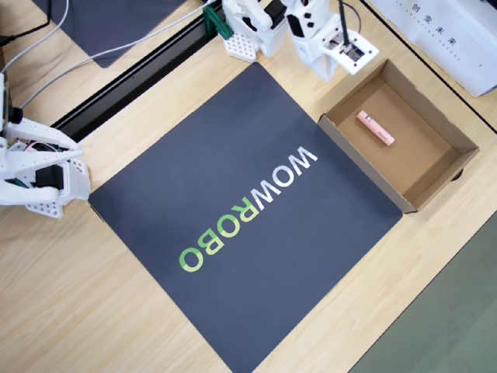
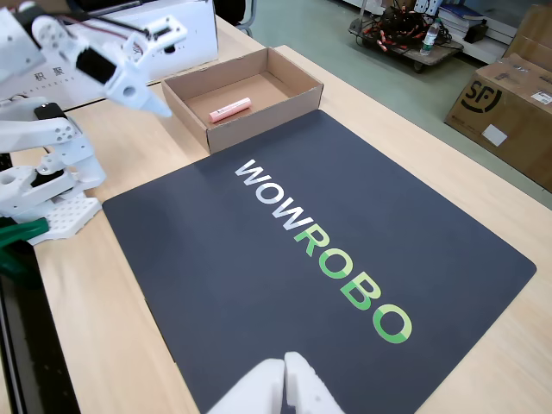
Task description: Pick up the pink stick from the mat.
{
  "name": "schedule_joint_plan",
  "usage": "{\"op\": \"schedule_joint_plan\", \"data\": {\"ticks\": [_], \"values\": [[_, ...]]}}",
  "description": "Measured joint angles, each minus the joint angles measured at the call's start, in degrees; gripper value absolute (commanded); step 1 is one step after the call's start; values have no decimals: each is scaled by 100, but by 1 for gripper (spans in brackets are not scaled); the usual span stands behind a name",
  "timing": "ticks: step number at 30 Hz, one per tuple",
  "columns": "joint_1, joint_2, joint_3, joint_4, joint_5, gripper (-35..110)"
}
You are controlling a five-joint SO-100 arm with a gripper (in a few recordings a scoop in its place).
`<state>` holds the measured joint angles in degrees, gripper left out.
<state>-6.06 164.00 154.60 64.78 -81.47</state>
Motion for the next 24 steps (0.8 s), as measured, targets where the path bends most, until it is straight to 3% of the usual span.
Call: {"op": "schedule_joint_plan", "data": {"ticks": [14, 24], "values": [[272, 1872, 2303, 9, -501, 0], [308, 2303, 2417, 905, -826, 0]]}}
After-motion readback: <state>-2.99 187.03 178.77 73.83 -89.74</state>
